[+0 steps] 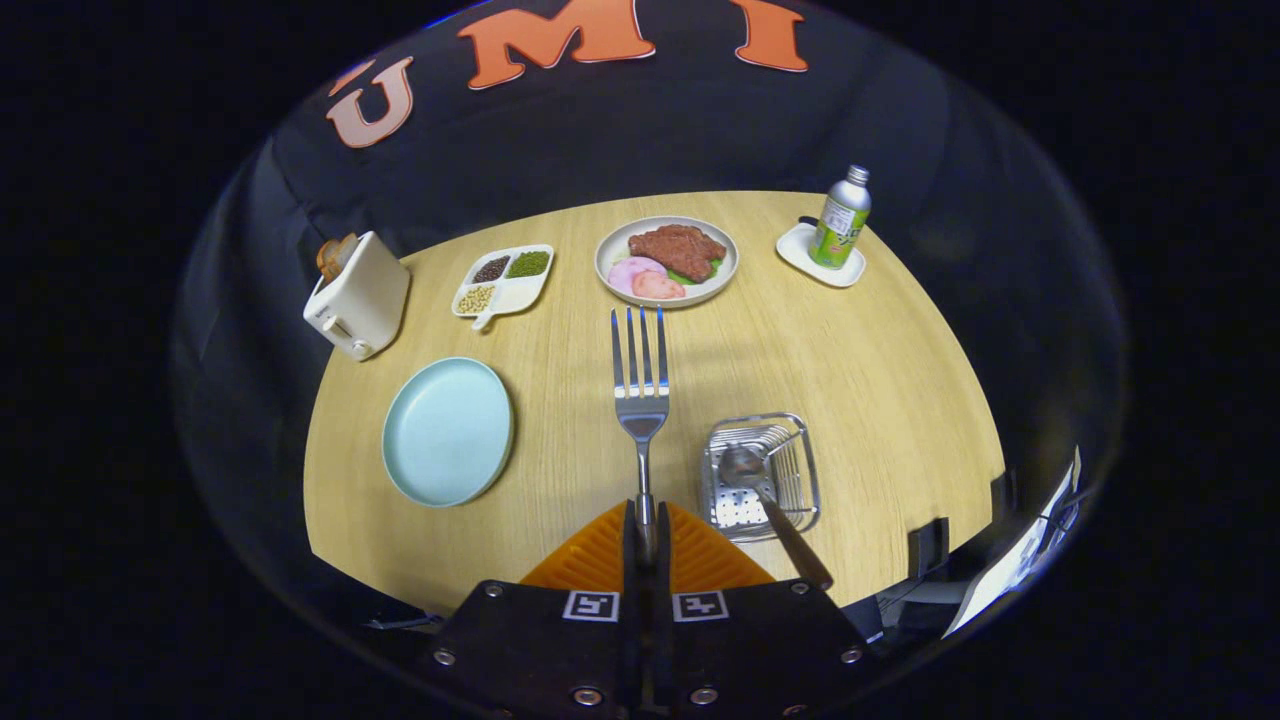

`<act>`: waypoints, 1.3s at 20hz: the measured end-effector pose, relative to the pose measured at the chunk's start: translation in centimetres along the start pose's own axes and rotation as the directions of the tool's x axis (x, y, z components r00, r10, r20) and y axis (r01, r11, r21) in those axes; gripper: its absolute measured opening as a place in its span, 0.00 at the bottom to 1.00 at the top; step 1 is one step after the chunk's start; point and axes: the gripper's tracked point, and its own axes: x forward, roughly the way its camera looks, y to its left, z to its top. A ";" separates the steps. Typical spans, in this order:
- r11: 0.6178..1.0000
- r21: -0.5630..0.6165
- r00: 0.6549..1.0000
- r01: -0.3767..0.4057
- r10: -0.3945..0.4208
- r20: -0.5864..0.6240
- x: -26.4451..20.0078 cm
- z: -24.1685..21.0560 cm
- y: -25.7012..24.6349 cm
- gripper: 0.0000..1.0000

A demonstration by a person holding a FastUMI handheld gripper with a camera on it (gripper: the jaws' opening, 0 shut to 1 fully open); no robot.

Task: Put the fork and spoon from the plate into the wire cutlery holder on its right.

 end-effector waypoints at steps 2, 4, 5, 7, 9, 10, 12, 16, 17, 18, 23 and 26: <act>1.000 0.001 0.999 0.026 -0.026 -0.025 0.6 -1.4 -1.6 0.05; 0.999 0.010 0.998 0.033 -0.033 -0.048 0.8 -2.6 -2.6 0.05; 0.999 0.017 0.998 0.033 -0.032 -0.060 0.9 -3.0 -3.0 0.05; 0.999 0.016 0.996 0.039 -0.038 -0.080 1.2 -3.8 -3.8 0.05; 0.999 0.006 0.994 0.045 -0.044 -0.098 1.5 -4.5 -4.4 0.05; 0.999 0.005 0.993 0.049 -0.048 -0.104 1.7 -4.7 -4.6 0.05; 0.999 -0.001 0.992 0.052 -0.052 -0.117 1.8 -5.0 -4.7 0.06; 0.999 -0.003 0.994 0.036 -0.037 -0.101 1.5 -4.4 -4.8 0.09; 0.999 0.008 0.995 0.038 -0.037 -0.087 1.8 -4.1 -4.8 0.10; 0.999 0.017 0.997 0.036 -0.034 -0.071 1.3 -3.4 -4.9 0.11; 0.998 0.058 0.987 -0.003 -0.007 0.159 -1.5 2.6 -4.9 0.14; 0.998 0.063 0.923 -0.017 -0.008 0.386 -4.8 8.1 -4.8 0.32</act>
